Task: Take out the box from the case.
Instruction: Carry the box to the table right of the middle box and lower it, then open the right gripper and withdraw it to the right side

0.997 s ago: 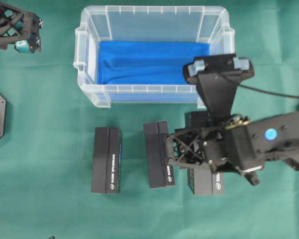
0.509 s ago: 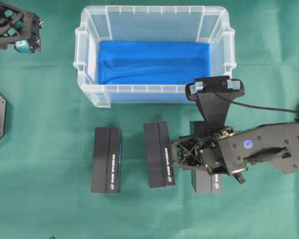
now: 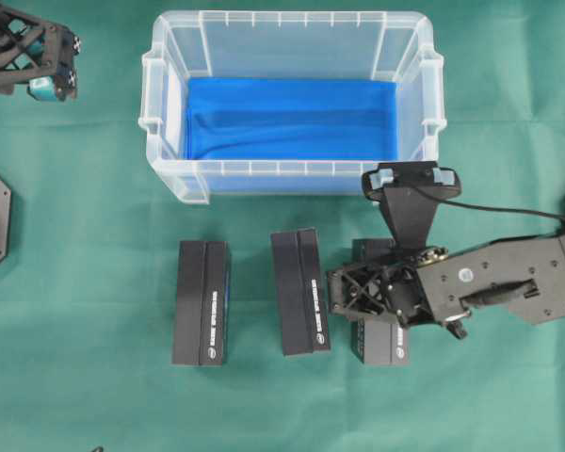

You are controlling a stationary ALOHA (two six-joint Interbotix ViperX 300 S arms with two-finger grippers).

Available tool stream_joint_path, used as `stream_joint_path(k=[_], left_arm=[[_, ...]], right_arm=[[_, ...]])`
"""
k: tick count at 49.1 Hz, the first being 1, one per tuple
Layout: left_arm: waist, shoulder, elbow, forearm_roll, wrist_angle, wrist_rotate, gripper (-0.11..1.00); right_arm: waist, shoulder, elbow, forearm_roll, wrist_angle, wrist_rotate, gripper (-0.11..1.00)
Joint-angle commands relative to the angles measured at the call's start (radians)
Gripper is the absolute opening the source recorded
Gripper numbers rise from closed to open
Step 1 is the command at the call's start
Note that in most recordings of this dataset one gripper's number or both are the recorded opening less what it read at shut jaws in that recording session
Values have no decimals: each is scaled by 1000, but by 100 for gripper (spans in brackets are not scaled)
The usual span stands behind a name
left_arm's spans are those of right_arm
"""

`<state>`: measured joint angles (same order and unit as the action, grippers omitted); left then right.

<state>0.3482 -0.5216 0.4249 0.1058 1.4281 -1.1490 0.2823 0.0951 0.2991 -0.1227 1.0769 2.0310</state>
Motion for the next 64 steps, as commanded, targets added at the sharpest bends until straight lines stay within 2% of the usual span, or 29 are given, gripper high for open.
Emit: stream_joint_path(k=[1, 10, 31, 36, 40, 64], left_arm=[[-2, -8, -11, 2, -3, -2, 96], [-3, -9, -11, 2, -3, -3, 96], [-3, -9, -11, 2, -2, -2, 96], [-2, -9, -11, 2, -3, -2, 96], [-3, -9, -11, 2, -3, -2, 96], [-3, -9, -11, 2, -2, 0, 96]], right_arm=[[3, -21, -11, -2, -6, -8, 65], [15, -26, -11, 18, -8, -12, 65], [18, -28, -11, 15, -3, -15, 66], [18, -28, -15, 2, -5, -15, 88], [17, -28, -18, -5, -2, -14, 95], [8, -57, -57, -5, 28, -15, 93]])
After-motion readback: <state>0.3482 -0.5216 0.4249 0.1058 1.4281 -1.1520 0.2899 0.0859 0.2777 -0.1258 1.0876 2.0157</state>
